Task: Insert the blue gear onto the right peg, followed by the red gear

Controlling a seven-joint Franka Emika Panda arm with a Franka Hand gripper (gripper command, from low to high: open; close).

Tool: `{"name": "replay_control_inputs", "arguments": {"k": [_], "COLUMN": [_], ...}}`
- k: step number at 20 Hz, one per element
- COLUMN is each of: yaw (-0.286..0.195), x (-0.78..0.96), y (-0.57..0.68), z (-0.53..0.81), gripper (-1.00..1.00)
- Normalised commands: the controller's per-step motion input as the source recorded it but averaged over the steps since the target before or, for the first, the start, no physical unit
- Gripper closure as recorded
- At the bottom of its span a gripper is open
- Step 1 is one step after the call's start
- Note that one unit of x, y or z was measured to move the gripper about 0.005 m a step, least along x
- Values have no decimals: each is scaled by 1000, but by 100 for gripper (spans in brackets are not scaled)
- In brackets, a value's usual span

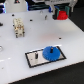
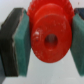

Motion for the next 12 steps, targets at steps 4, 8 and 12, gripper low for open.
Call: {"name": "replay_control_inputs", "arguments": {"k": [4, 8, 12], "yaw": [0, 0, 0], "x": [783, 779, 782], "y": [-76, -102, -159], "z": [329, 284, 225], "gripper": [100, 100, 100]}}
